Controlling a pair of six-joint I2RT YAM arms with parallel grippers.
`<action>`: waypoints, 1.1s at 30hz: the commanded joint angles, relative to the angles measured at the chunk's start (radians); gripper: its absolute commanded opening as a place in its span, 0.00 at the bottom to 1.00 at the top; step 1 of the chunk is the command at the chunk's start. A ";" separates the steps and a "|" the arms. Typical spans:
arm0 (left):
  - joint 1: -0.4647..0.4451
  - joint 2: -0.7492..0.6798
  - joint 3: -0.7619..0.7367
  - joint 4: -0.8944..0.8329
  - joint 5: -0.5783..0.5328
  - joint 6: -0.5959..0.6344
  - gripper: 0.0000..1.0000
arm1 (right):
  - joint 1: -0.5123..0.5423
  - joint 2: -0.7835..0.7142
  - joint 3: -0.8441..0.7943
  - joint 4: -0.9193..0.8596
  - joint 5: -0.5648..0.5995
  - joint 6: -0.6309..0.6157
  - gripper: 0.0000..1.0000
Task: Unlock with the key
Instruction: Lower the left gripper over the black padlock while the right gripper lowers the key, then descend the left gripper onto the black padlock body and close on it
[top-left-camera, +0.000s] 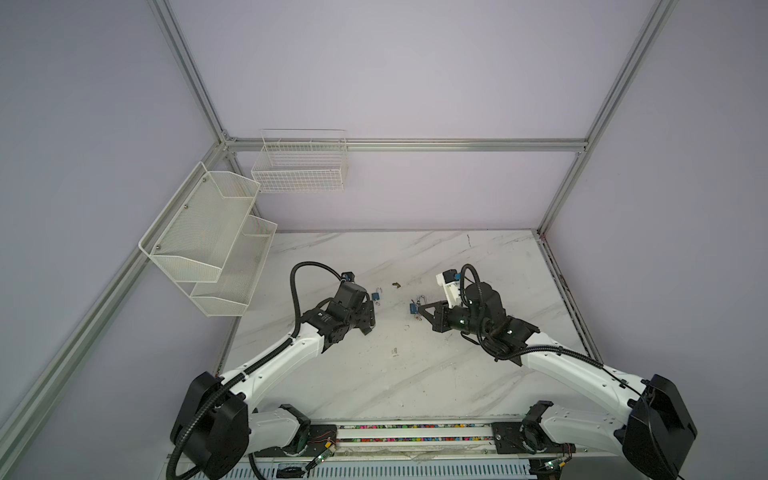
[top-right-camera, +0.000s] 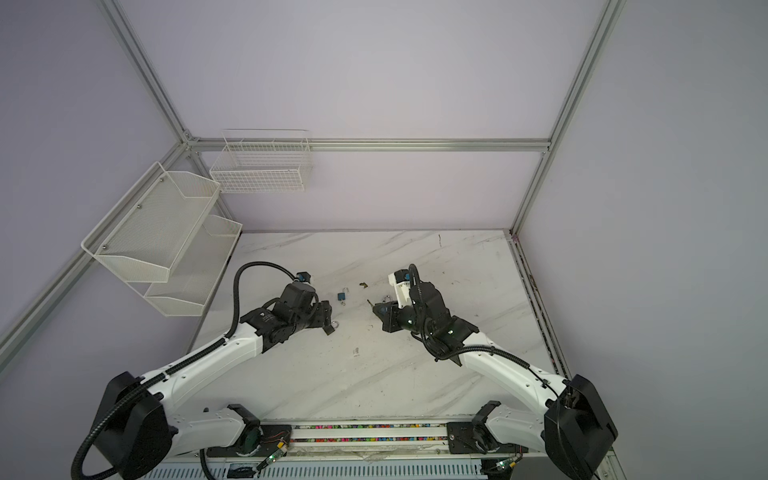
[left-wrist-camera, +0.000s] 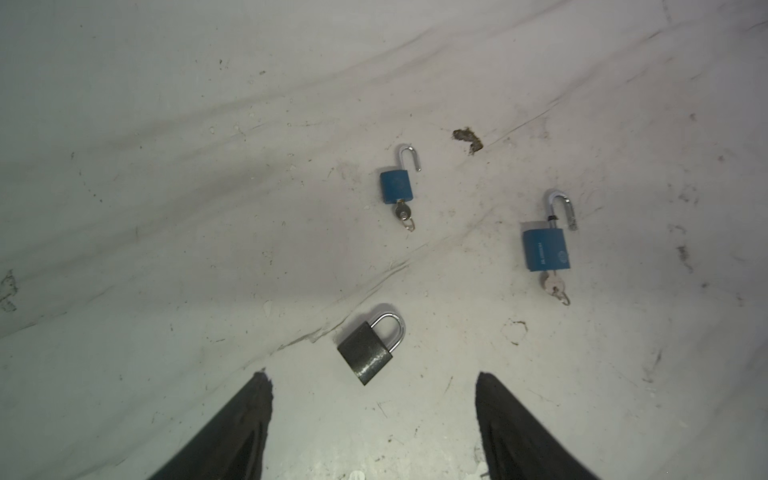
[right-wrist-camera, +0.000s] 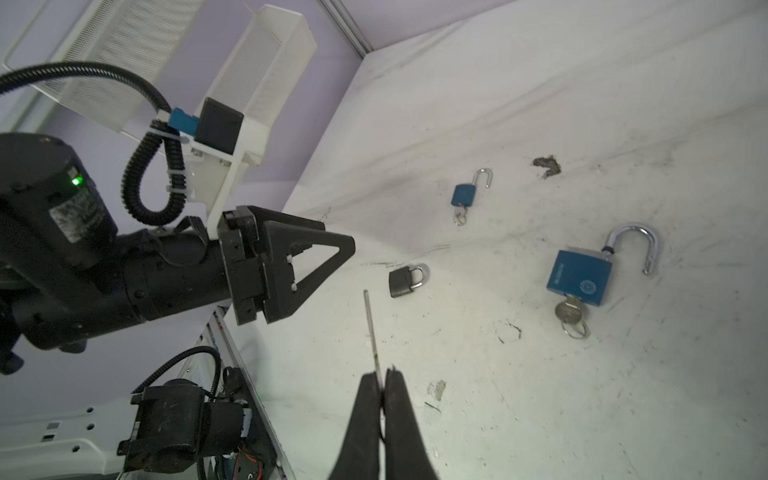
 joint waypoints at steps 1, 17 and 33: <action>0.016 0.064 0.134 -0.040 -0.030 0.039 0.78 | -0.002 -0.008 -0.010 -0.003 0.013 -0.023 0.00; 0.019 0.340 0.242 -0.070 0.063 0.105 0.75 | -0.002 -0.002 -0.014 0.041 -0.047 -0.026 0.00; -0.005 0.373 0.205 -0.103 0.153 0.052 0.73 | -0.002 0.013 -0.006 0.049 -0.134 -0.037 0.00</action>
